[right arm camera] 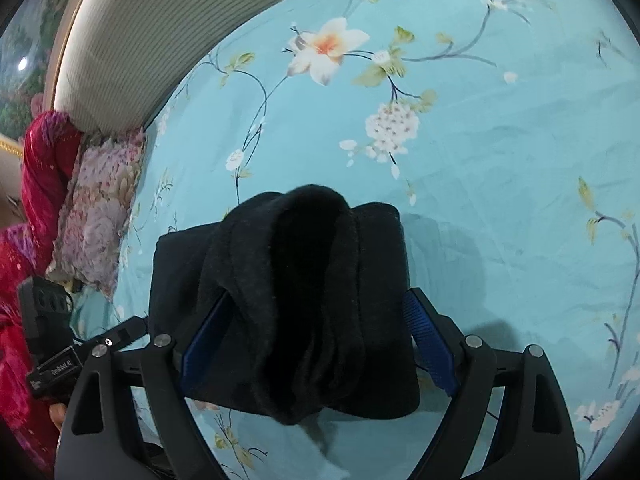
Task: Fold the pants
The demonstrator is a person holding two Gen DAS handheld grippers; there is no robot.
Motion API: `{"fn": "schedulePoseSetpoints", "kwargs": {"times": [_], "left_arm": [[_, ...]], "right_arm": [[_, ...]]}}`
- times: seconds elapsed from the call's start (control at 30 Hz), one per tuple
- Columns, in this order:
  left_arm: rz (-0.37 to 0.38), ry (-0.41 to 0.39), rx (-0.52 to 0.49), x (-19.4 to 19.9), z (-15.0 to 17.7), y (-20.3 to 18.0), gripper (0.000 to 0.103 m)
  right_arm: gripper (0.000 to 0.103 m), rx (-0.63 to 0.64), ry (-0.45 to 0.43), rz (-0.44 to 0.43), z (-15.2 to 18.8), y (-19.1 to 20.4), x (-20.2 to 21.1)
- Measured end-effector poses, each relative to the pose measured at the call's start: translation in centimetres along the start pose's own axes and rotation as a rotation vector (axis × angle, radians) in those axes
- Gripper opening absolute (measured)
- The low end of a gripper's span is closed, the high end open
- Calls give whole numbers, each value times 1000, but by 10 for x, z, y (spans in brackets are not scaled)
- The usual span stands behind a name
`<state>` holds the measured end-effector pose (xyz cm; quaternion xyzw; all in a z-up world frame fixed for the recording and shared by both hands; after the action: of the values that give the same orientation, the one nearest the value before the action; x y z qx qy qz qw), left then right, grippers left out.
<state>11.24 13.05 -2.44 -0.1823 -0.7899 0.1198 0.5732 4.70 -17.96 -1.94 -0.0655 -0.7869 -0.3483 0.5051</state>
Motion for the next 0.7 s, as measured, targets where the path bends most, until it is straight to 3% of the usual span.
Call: {"fn": "schedulePoseSetpoints", "kwargs": {"times": [0.27,0.33,0.5,0.7], "left_arm": [[-1,46,6,-17,1,4,79],[-1,55,6,-21,1,4,79],[5,70,13,-31,-1,5,80],[-11,75,0,-45,-5,4,81]], "right_arm": [[86,-52,71,-55,6,-22,-14],[73,-53,87,-74,10,-28,-17],[61,-28,94,-89,12,-31,-14],[56,-20,96,-116,10,-36,-14]]}}
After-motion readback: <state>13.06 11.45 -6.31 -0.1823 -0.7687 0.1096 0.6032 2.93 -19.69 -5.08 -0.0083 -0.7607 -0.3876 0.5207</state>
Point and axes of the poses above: each gripper's, at about its wrist camera, not at the fingertips, and x roughly against the way its jaws point, y to its left, z to its underside, the point moved 2 cm from there along -x, roughly the way its jaws point, and after that the axes turned 10 degrees about -x, right-handed, at the moved point
